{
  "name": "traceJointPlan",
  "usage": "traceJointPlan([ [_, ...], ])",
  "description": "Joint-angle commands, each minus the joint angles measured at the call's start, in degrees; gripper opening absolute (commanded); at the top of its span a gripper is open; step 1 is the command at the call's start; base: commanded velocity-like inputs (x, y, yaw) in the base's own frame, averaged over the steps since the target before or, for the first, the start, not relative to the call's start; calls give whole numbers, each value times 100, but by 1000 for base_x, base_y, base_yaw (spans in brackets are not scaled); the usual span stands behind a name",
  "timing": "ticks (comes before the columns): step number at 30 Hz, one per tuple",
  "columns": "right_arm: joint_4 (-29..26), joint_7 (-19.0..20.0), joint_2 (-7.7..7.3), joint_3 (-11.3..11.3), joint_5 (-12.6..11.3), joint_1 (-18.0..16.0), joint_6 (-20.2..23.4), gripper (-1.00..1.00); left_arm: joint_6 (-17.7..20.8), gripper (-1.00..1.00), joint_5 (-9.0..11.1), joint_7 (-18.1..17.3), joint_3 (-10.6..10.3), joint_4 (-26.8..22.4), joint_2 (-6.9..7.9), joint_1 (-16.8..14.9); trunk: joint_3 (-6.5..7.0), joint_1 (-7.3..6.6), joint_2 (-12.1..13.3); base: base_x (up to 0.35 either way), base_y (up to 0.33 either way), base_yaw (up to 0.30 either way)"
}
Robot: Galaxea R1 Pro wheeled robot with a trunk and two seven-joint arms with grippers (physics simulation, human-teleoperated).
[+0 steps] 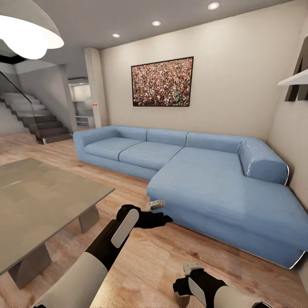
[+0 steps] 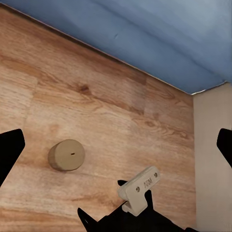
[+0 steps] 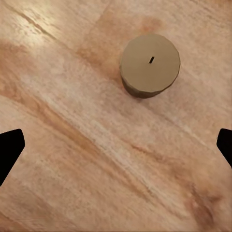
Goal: Place each of the two pumpkins and all three candles from the living room inside a cabinet in the living room (use any cabinet), then make sure every cabinet is closed, and position the cauldron so it is next to a table in the living room.
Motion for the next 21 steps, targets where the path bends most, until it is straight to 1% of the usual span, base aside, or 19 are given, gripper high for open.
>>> traceJointPlan([
  [1,-10,-26,-1,47,-55,2,7,100,10,100,61,60,-5,-2,1,-4,-25,21,-44,0,0,0],
  [5,-10,-27,-2,48,-55,-1,-137,100,10,100,61,61,-5,2,-1,-4,-96,109,-205,0,0,0],
  [9,-5,-34,-3,43,-55,-3,-179,100,10,100,61,61,-5,3,-4,-4,-168,197,-365,0,0,0],
  [14,-9,-229,1,51,-46,-2,-216,100,6,100,61,62,-5,52,-15,-4,-258,307,-566,0,0,0],
  [19,-10,-311,0,49,-38,-3,-230,100,2,100,61,62,-5,95,-36,-3,-348,417,-766,0,0,0],
  [21,-10,-322,0,48,-38,-1,-234,100,2,100,61,62,-5,106,-39,-4,-392,422,-769,0,0,0],
])
